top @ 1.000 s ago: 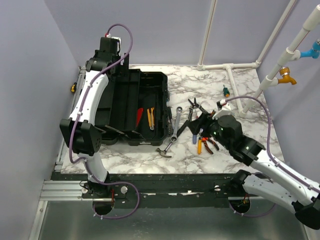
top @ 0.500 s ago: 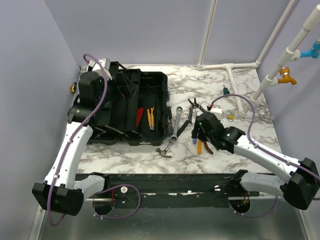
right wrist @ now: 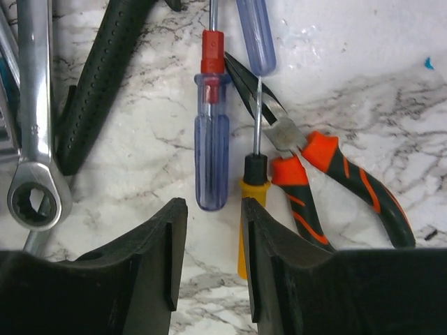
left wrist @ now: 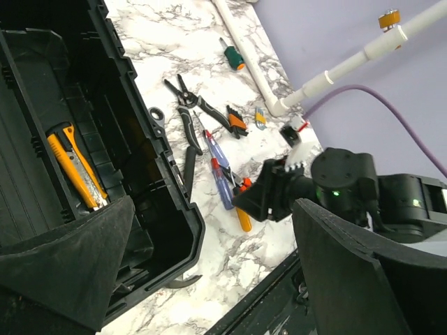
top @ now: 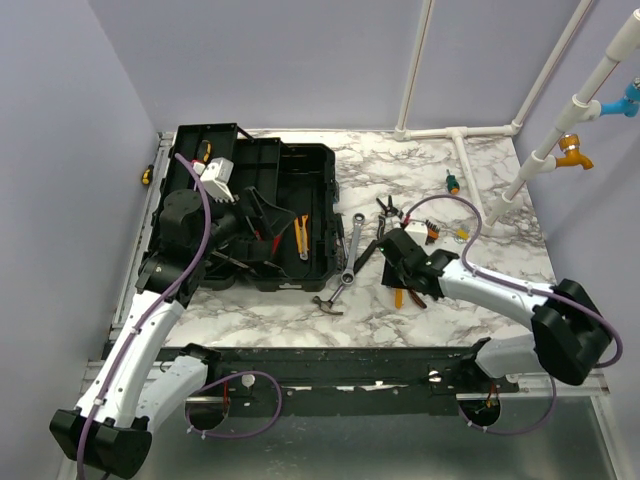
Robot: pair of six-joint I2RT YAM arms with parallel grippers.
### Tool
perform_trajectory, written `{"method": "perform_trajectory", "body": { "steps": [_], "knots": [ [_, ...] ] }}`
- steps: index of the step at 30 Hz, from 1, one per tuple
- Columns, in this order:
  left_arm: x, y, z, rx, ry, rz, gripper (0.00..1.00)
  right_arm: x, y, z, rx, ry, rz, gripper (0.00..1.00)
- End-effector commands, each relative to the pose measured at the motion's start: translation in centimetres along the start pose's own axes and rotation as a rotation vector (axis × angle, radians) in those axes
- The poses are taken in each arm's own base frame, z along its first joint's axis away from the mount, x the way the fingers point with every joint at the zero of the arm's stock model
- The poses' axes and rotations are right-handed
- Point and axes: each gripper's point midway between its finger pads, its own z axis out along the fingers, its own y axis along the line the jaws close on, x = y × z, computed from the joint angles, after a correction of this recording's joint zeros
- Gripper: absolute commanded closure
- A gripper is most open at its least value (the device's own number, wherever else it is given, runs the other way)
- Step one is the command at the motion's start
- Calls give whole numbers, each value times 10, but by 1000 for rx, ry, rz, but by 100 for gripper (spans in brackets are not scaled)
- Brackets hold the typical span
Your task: Pack the tool kit
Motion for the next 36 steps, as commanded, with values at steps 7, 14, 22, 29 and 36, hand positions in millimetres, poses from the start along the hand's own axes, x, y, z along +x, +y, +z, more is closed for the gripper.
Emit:
{"method": "perform_trajectory", "body": {
  "steps": [7, 14, 22, 29, 36],
  "knots": [
    [1, -15, -15, 42, -1, 29, 2, -20, 12, 35, 22, -6, -4, 60],
    [5, -12, -12, 42, 10, 31, 2, -2, 0, 54, 33, 54, 10, 67],
    [24, -24, 7, 128, 70, -43, 2, -28, 23, 11, -193, -50, 6, 99],
    [52, -63, 38, 253, 163, -76, 2, -64, 69, -103, -764, -378, -36, 99],
    [70, -99, 69, 349, 200, -111, 7, -66, 94, -165, -1038, -449, -153, 99]
  ]
}}
